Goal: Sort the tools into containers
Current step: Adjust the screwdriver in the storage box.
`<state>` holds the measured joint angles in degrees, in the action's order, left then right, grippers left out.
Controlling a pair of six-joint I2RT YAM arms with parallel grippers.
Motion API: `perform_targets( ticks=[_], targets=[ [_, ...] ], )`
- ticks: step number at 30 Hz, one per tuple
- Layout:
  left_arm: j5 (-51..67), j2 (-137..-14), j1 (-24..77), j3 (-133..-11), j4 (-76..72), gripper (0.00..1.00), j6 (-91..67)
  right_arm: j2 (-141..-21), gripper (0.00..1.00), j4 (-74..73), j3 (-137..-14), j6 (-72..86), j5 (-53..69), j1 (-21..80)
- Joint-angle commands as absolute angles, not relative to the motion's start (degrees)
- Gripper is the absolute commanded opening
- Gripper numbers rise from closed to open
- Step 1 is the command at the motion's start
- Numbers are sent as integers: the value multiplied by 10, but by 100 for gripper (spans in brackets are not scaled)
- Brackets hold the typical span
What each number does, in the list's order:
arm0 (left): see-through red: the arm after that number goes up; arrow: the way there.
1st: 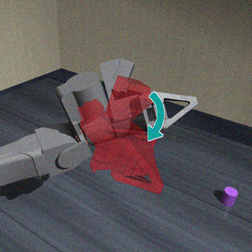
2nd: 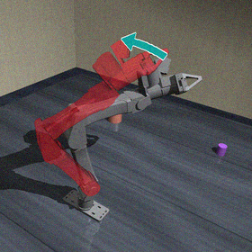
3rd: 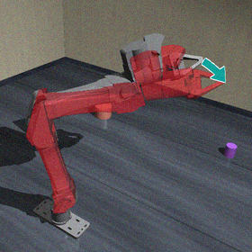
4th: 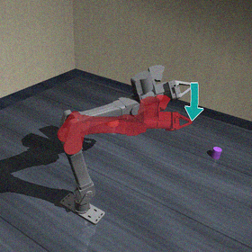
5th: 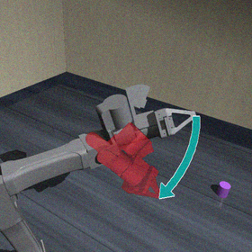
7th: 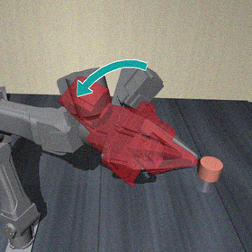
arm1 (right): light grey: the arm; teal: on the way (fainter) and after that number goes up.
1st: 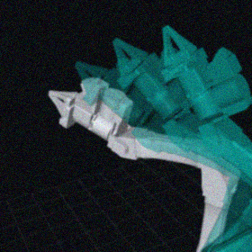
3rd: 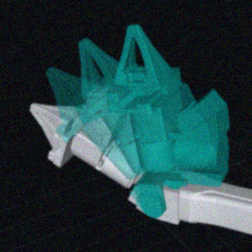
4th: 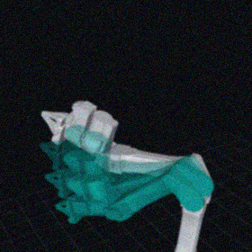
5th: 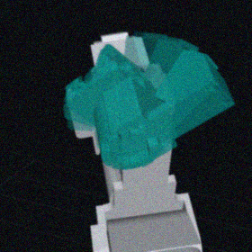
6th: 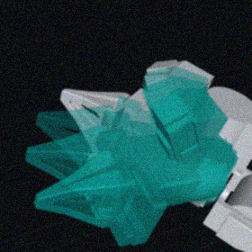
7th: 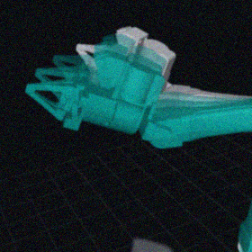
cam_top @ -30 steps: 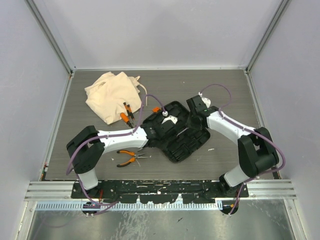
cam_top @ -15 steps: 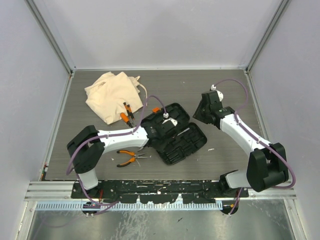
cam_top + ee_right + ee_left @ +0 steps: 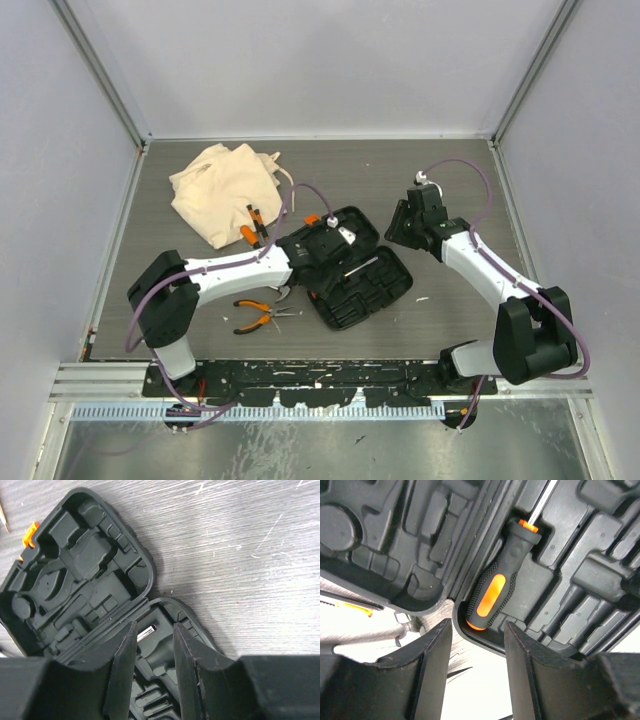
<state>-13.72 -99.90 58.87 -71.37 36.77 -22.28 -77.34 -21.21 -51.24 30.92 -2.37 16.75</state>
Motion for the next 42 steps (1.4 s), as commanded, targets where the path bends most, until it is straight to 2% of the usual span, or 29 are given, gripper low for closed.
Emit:
perform_targets(
  ticks=[1,5,17,24,30,34,37,40,42],
  targets=[
    [-94,-961,565,-716,313,47,-183,-777,40,-208,-531,230,30,163],
    [-63,-978,551,-716,274,46,-156,-798,40,-198,-532,190,85,164],
    [5,-1023,541,-731,258,43,-136,-803,40,-184,-523,205,86,163],
    [-11,-1048,541,-736,270,27,-137,-800,34,-200,-522,187,81,163],
    [-14,-1055,541,-728,270,24,-138,-799,38,-199,-531,185,54,163],
    [-17,-1051,541,-713,268,22,-139,-745,39,-86,-494,222,25,163],
    [-19,-1045,541,-700,266,22,-140,-691,42,52,-432,233,11,162],
    [-16,-1037,541,-684,261,22,-139,-654,39,191,-366,178,50,163],
    [-15,-1037,541,-676,260,22,-137,-646,37,225,-346,120,92,163]
  ],
)
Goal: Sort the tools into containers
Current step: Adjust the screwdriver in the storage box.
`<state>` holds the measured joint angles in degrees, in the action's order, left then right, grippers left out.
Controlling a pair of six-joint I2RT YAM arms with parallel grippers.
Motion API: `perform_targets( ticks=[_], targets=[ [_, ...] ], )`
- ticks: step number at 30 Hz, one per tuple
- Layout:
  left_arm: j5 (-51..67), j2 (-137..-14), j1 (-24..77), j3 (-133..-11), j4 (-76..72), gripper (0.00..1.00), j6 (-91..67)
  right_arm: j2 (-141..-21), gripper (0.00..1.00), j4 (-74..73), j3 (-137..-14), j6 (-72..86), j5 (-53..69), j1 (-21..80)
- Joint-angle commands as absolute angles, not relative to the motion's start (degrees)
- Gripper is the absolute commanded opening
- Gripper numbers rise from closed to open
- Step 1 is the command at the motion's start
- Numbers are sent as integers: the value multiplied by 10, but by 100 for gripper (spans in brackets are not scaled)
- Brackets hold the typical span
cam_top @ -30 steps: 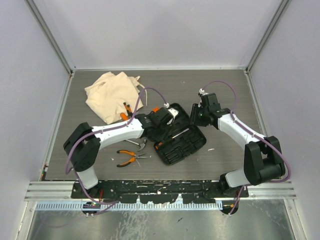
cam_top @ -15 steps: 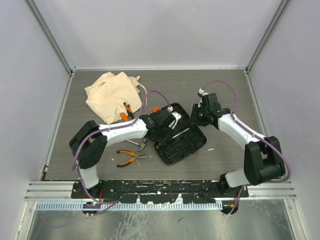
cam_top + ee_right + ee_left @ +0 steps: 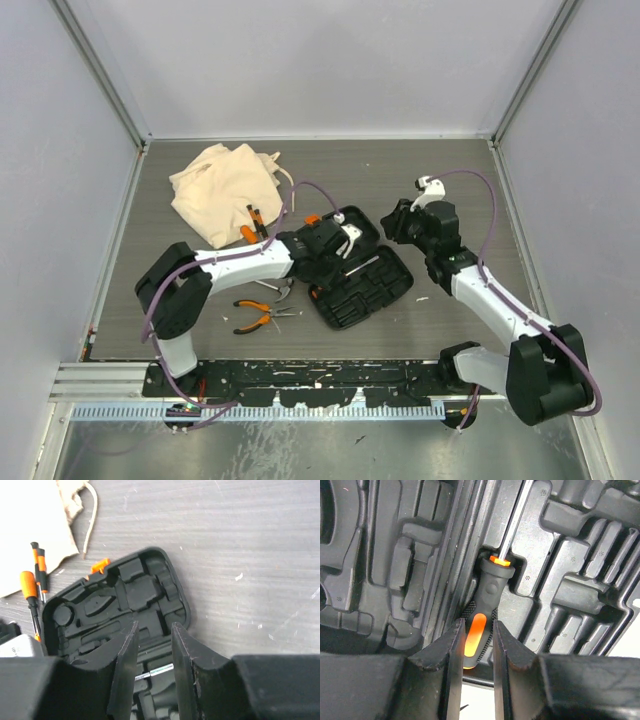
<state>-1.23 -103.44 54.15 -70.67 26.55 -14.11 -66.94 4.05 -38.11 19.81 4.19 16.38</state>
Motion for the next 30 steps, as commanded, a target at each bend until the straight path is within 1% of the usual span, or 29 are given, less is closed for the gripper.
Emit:
perform_targets(
  ticks=[1,4,8,11,14,16,19,23,27,30],
  targets=[
    [-13,-1038,541,-675,263,21,-136,-645,38,219,-349,79,122,163],
    [-9,-1037,541,-661,263,20,-137,-649,40,149,-371,-33,202,163],
    [5,-1017,541,-622,243,20,-143,-663,37,41,-401,-132,229,163],
    [12,-1001,541,-597,233,20,-148,-671,34,-27,-400,-268,310,162],
    [14,-993,541,-580,226,20,-151,-697,30,-171,-433,-454,395,163],
    [12,-992,541,-575,226,20,-151,-727,28,-256,-471,-527,426,163],
    [11,-992,541,-573,223,20,-152,-787,29,-395,-539,-649,448,162],
    [12,-987,541,-572,220,20,-155,-855,31,-444,-593,-680,440,156],
    [13,-989,541,-573,220,20,-156,-892,32,-444,-620,-714,442,154],
    [13,-990,541,-572,221,20,-155,-913,31,-444,-629,-730,437,152]
  ],
)
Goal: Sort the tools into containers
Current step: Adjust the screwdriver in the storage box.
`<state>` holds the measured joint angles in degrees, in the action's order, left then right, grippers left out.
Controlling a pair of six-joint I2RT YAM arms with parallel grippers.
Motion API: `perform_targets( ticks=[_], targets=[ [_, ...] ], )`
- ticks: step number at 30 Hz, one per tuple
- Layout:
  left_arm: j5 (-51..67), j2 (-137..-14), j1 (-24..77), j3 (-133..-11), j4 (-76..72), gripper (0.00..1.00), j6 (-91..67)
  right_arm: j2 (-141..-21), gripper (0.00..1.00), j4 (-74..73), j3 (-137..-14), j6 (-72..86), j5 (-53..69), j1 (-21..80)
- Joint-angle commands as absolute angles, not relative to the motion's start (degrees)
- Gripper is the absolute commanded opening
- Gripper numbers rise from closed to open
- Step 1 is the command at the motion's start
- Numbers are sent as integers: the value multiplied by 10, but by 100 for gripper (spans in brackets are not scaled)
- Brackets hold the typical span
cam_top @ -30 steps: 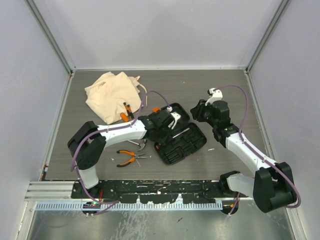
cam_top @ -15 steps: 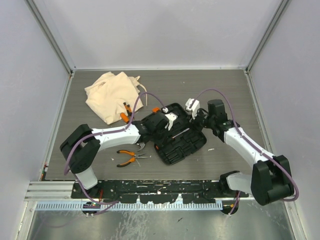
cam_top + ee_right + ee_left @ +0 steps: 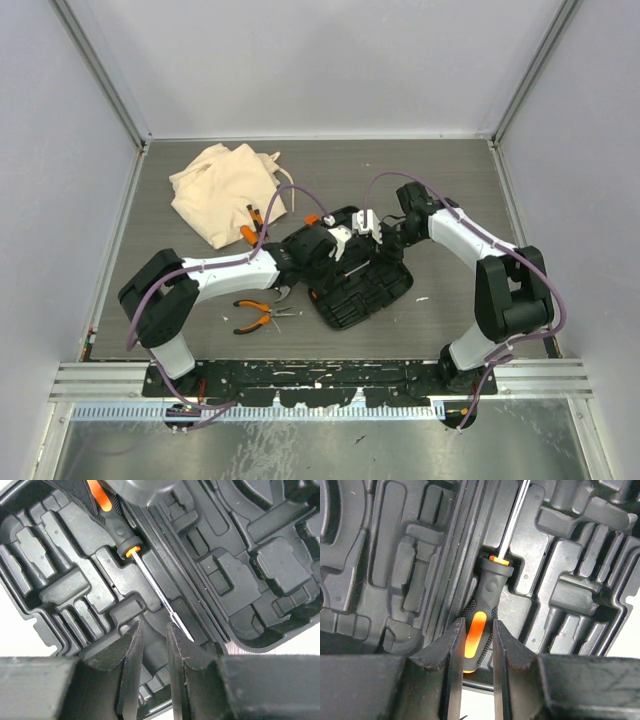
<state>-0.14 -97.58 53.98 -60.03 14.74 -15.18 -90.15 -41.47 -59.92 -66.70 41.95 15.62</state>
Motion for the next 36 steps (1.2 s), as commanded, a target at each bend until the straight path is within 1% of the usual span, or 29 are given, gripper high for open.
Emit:
perform_targets(
  ticks=[1,6,12,16,19,20,22,23,25,27,30,31,33,34,36],
  targets=[
    [13,-989,541,-571,219,20,-155,-918,31,-444,-630,-735,438,149],
    [18,-988,541,-565,214,20,-158,-952,29,-443,-647,-736,441,136],
    [22,-989,541,-568,215,20,-157,-960,26,-414,-658,-657,451,121],
    [21,-992,541,-572,219,20,-155,-920,21,-314,-616,-511,439,121],
    [22,-994,541,-573,220,20,-154,-887,19,-191,-585,-277,342,125],
    [23,-995,541,-574,220,20,-154,-879,17,-174,-585,-201,299,127],
    [22,-996,541,-575,221,20,-154,-876,16,-187,-609,-71,200,128],
    [22,-996,541,-576,221,20,-155,-880,15,-217,-631,-24,175,128],
    [23,-998,541,-579,223,20,-155,-892,16,-290,-676,43,152,128],
    [22,-999,541,-582,226,20,-155,-892,17,-332,-694,117,112,128],
    [19,-1000,541,-586,229,20,-155,-855,16,-321,-667,208,65,139],
    [18,-1000,541,-586,231,20,-155,-841,16,-327,-662,237,15,151],
    [19,-1001,541,-587,231,20,-155,-820,21,-364,-663,320,-124,184],
    [18,-1001,541,-587,231,20,-155,-813,22,-378,-663,355,-163,202],
    [18,-1004,541,-589,233,19,-155,-798,25,-376,-657,373,-201,230]
  ],
)
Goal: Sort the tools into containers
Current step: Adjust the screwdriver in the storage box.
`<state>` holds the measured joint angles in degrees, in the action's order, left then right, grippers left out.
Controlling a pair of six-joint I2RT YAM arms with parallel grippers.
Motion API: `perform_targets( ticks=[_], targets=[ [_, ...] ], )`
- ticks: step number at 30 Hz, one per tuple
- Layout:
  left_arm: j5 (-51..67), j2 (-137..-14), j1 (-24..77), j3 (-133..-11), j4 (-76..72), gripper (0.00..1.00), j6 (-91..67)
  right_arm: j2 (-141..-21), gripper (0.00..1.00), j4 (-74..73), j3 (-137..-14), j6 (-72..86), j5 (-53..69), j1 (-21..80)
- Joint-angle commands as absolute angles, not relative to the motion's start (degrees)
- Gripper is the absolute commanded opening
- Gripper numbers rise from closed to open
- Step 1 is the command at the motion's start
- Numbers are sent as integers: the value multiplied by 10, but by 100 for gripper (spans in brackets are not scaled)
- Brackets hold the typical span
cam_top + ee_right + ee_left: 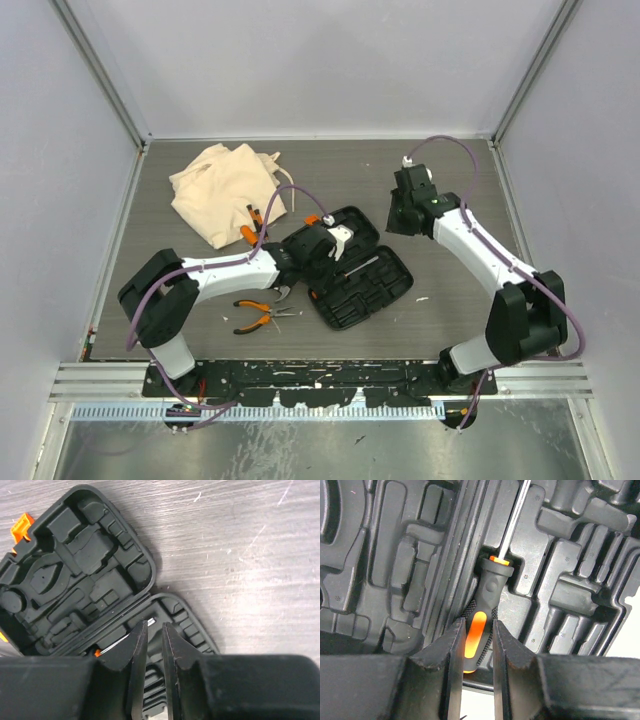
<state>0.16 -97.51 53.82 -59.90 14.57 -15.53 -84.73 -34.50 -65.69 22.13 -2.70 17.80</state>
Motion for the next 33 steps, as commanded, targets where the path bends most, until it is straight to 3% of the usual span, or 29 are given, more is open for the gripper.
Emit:
perform_targets(
  ticks=[1,4,8,10,18,25,33],
  targets=[
    [16,-1004,541,-591,235,19,-155,-790,23,-381,-652,393,-232,232],
    [13,-1001,541,-590,236,19,-155,-751,19,-375,-620,431,-287,223],
    [12,-995,541,-586,232,19,-155,-696,1,-310,-553,481,-232,223],
    [11,-996,541,-585,232,19,-155,-689,0,-257,-509,518,-176,228],
    [7,-1002,542,-586,232,18,-153,-781,0,-292,-505,705,-190,303],
    [11,-1001,544,-586,230,18,-150,-866,0,-325,-555,750,-186,315],
    [6,-1002,545,-584,233,18,-149,-867,0,-310,-558,769,-196,316]
  ],
)
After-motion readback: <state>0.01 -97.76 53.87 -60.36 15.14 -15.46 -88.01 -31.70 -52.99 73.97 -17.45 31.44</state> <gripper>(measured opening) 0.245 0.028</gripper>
